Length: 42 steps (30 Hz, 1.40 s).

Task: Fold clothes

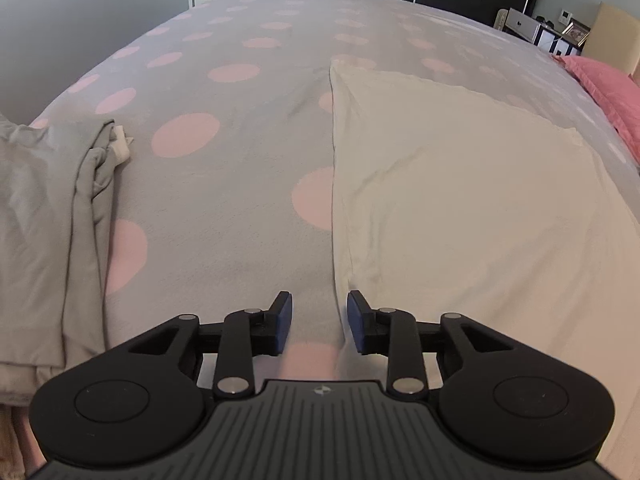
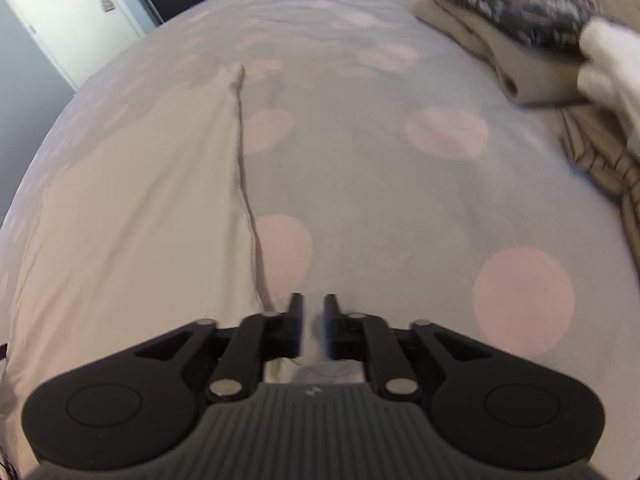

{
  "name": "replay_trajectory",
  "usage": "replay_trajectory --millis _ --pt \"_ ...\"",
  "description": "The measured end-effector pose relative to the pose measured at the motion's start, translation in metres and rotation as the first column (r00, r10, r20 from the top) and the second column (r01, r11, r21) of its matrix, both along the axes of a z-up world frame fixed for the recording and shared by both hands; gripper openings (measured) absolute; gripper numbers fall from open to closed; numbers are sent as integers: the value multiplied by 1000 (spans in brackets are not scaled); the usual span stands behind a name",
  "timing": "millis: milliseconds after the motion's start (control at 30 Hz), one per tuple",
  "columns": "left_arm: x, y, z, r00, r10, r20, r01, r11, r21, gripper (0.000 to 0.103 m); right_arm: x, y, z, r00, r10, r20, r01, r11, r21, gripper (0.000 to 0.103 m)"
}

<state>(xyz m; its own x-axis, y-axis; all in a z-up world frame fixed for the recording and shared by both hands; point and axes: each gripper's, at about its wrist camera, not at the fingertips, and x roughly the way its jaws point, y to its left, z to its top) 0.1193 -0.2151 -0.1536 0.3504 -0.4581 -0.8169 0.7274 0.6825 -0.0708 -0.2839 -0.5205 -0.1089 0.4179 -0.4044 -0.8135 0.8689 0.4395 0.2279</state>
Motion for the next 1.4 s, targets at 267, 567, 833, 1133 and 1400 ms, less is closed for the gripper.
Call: replay_trajectory --millis 267,567,833,1133,1400 --pt "-34 10 19 1000 -30 1 30 999 -14 36 -65 -8 2 979 -201 33 198 977 79 45" --pt "-70 20 20 998 -55 -22 55 998 1 40 -101 39 -2 979 -202 16 198 970 140 51" --pt "-92 20 23 995 -91 -40 90 996 -27 40 -115 49 -23 970 -229 77 201 941 272 51" --pt "-100 17 19 992 -113 -55 112 993 -31 40 -95 61 13 968 -198 154 162 963 214 13" --pt "-103 4 13 987 -136 -83 132 990 -53 40 -17 73 48 962 -31 271 -17 984 175 13"
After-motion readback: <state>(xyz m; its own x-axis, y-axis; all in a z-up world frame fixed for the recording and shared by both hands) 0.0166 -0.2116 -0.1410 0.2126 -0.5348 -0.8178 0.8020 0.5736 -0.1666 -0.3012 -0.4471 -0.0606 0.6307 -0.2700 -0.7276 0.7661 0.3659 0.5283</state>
